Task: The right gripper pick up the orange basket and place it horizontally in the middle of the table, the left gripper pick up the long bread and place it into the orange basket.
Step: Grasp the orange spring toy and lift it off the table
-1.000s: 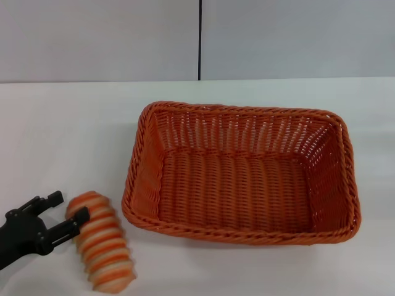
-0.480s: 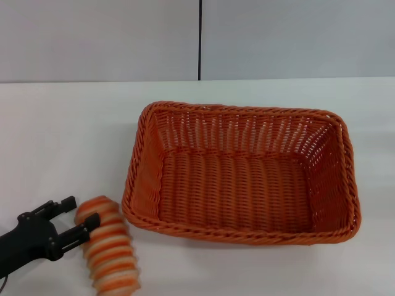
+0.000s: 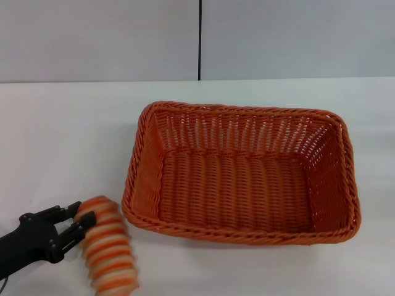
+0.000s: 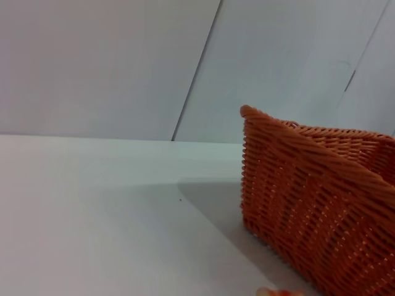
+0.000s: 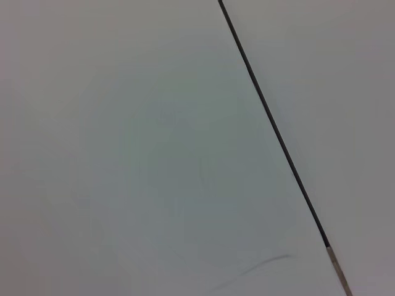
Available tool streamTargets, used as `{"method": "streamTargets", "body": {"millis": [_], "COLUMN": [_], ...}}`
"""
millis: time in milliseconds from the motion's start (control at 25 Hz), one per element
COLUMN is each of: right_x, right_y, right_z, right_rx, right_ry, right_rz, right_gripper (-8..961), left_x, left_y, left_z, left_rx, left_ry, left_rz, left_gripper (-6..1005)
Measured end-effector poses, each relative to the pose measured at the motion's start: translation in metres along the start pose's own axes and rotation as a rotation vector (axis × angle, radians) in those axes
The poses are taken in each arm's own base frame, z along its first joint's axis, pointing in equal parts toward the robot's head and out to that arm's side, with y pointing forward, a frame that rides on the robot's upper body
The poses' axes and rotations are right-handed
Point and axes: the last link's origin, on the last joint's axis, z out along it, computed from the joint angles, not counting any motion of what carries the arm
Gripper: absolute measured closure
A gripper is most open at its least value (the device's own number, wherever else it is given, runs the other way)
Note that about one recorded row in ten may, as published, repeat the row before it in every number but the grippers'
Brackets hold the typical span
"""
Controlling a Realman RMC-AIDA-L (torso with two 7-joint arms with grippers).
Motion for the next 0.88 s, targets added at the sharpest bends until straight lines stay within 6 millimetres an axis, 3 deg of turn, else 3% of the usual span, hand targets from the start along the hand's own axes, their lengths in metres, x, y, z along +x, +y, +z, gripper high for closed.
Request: {"method": "streamTargets", "body": {"millis": [160,400,880], "right_x": [0.0,0.001,0.005], "right_y": [0.0,0.0,0.002], "right_z": [0.0,-0.001,-0.001], "right_rx": [-0.001,0.002,0.002], "right_ry": [0.001,0.001,-0.001], "right_rz": [0.0,0.002,0.002], "right_gripper": [434,434,434], "left_x": [0.002,0.006,0.026], "left_y": [0.002,0.002,-0.022], "left_z": [0.0,-0.004,-0.037], "left_rx": [-0.014,-0.018,0.153], "left_ry": [0.009,0.04,0.209], "left_rz": [-0.002,-0.003,-0.011], "left_gripper": [633,676,761]}}
